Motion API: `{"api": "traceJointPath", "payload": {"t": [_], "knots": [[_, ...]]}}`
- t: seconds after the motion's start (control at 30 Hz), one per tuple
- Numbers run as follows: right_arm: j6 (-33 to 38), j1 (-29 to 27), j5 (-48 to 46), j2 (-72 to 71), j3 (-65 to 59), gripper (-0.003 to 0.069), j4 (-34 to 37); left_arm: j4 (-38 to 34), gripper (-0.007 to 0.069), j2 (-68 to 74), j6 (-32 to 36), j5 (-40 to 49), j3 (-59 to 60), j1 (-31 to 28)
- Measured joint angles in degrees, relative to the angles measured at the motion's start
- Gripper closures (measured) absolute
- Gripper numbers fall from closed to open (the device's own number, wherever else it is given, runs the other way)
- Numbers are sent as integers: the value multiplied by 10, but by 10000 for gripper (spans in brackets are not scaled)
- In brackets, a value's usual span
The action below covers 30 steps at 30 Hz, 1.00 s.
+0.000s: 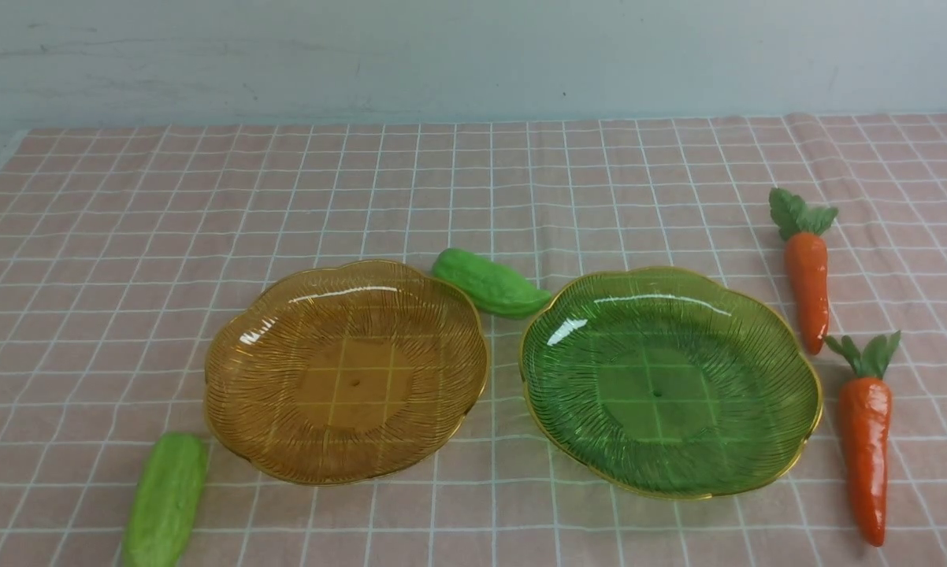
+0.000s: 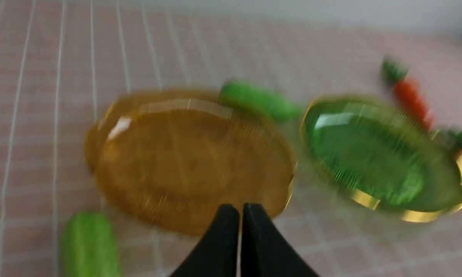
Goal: Put different types of vegetables on the plate.
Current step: 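Put the green cucumber next to the left plate into that plate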
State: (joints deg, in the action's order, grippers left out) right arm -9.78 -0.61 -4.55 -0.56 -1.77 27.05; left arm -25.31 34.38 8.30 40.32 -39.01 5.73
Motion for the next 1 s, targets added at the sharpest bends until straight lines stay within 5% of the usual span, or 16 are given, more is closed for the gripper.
{"api": "traceJointPath", "payload": {"t": [0.1, 0.23, 0.6, 0.7, 0.9, 1.0], "knots": [[-4, 0, 3, 0, -1, 674, 17, 115, 628, 143, -36, 98, -35, 0], [-15, 0, -23, 0, 0, 674, 56, 237, 628, 283, -114, 120, -44, 0], [89, 0, -289, 176, 231, 674, 53, 259, 582, 400, -138, 40, -44, 0], [159, 0, -388, 277, 319, 674, 54, 261, 472, 422, -138, -4, -44, 0], [262, 0, -458, 379, 371, 674, 110, 261, 69, 498, -138, -54, -45, 0], [286, 0, -451, 381, 371, 674, 125, 261, -17, 535, -147, -66, -45, 0]]}}
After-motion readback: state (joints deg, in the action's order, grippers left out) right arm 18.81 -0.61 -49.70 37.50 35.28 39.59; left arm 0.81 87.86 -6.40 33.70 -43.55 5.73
